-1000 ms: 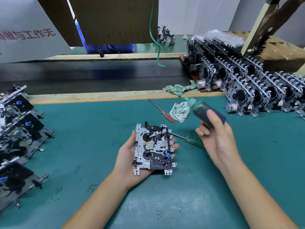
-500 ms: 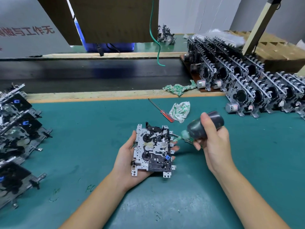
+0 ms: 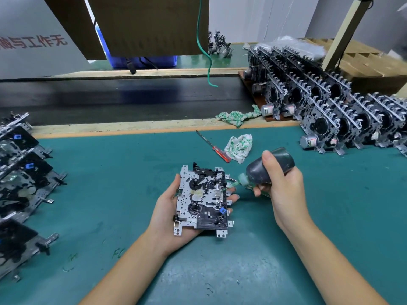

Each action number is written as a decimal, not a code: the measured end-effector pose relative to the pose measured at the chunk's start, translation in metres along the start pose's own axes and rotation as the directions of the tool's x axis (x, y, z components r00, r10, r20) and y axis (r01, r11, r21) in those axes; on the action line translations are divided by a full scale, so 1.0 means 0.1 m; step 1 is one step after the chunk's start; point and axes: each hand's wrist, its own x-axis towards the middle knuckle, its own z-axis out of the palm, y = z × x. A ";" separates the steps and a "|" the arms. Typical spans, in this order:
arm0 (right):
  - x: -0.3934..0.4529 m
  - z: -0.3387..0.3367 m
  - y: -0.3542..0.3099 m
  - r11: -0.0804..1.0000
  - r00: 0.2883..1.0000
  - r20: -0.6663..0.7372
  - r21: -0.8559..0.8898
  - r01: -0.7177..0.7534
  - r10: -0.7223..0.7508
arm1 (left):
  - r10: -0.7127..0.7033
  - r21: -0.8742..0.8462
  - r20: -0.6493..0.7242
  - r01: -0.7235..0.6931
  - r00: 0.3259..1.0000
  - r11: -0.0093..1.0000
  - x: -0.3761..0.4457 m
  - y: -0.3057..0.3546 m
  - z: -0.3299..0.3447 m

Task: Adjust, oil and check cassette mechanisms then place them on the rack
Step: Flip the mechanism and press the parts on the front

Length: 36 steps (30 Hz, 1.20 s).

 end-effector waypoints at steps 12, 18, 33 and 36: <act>-0.01 0.02 0.00 1.000 1.000 -0.023 -0.004 0.009 -0.009 | -0.001 0.012 0.008 0.001 1.000 1.000 -0.01 0.00 0.02; -0.03 0.03 0.00 1.000 1.000 -0.022 0.022 -0.013 0.014 | 0.006 0.021 0.001 -0.006 1.000 1.000 -0.01 0.00 0.01; 0.21 -0.26 0.03 0.963 0.997 0.042 -0.261 0.069 -0.060 | 0.033 0.114 -0.045 -0.028 0.998 0.993 0.01 0.00 0.00; 0.24 -0.26 0.10 0.964 0.995 0.085 -0.256 0.071 -0.051 | 0.032 0.119 -0.047 -0.026 0.998 0.993 0.00 0.00 0.01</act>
